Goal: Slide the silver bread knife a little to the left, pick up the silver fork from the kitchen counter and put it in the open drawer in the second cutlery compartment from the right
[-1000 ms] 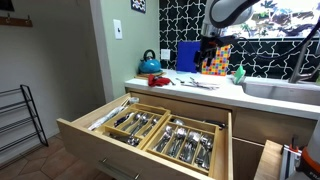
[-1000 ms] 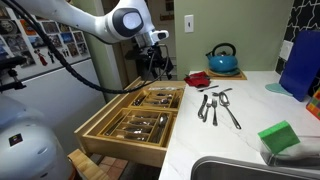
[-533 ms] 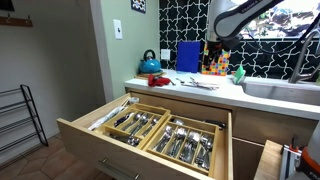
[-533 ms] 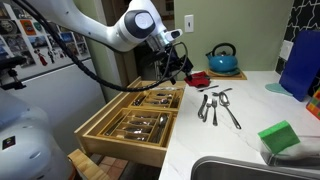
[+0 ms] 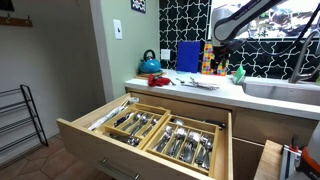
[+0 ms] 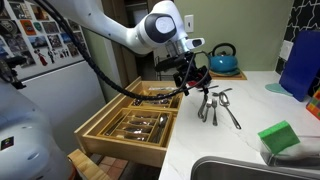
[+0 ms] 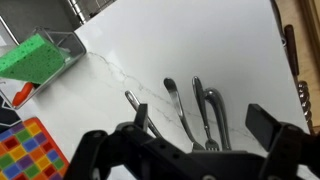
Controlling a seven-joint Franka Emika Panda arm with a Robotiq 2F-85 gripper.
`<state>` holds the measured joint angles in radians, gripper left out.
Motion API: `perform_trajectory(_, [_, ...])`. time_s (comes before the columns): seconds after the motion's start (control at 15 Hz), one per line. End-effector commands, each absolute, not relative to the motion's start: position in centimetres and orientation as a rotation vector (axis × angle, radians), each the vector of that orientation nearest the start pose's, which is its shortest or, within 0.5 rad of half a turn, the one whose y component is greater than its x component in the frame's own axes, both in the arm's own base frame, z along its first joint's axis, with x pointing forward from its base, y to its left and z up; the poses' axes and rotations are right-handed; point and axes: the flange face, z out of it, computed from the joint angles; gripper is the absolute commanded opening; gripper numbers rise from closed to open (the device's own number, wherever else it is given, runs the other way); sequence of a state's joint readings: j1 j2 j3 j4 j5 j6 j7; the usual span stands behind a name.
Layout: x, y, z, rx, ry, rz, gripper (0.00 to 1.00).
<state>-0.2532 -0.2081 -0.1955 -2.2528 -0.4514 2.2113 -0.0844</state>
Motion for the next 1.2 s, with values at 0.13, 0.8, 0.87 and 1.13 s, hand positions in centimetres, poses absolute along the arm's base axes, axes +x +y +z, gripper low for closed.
perform_trajectory(0.13, [45.5,-26.4,44.8,-3.395,0.256,0.037,1.0])
perform_trajectory(0.8, [46.4,-26.9,45.1,-3.365,0.368,-0.041,1.0])
perform_trajectory(0.87, [46.7,-27.3,44.7,-3.368,0.344,-0.035,1.0])
perform_trajectory(1.13, [47.3,-29.8,43.6,-3.362,0.32,-0.059,1.0])
